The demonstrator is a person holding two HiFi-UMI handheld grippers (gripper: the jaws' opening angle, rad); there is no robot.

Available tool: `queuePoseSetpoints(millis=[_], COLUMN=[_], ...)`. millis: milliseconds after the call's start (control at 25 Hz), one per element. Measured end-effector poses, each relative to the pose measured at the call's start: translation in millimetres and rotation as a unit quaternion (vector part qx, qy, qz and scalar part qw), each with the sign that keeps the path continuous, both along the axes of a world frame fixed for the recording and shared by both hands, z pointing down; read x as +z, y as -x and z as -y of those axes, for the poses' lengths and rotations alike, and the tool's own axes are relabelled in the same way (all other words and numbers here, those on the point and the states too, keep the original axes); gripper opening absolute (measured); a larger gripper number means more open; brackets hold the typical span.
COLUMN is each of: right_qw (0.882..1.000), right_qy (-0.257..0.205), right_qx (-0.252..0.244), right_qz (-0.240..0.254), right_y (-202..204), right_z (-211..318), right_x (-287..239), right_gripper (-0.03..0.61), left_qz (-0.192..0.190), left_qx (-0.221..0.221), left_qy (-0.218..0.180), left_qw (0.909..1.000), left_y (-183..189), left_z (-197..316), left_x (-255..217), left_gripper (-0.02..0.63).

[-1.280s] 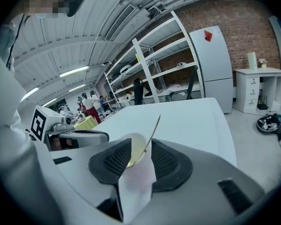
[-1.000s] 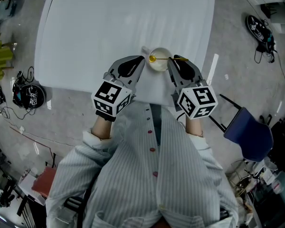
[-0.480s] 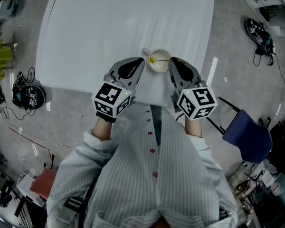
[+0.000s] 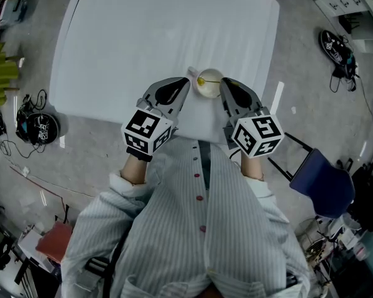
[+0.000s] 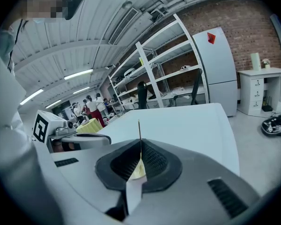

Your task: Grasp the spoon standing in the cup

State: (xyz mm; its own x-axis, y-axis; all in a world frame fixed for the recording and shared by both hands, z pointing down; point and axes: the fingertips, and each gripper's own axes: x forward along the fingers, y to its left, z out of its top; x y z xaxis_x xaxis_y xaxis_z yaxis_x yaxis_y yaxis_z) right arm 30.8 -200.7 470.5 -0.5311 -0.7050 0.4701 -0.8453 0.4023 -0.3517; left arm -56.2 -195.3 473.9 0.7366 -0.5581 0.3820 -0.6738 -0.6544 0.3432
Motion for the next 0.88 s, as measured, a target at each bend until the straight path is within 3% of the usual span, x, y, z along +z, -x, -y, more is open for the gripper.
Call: queuePoseSetpoints(millis=[880], right_qw=[0.999], right_qy=[-0.05], right_qx=[0.012], right_qz=[0.016], right_y=[-7.2], right_z=[-7.7], right_x=[-61.8], right_gripper=[0.012], left_qz=[-0.016], left_qx=[-0.002], left_qy=[-0.042], left_qw=[0.999], left_y=[0.2], left_z=[-5.5], left_x=[-46.8], left_gripper=[0.014])
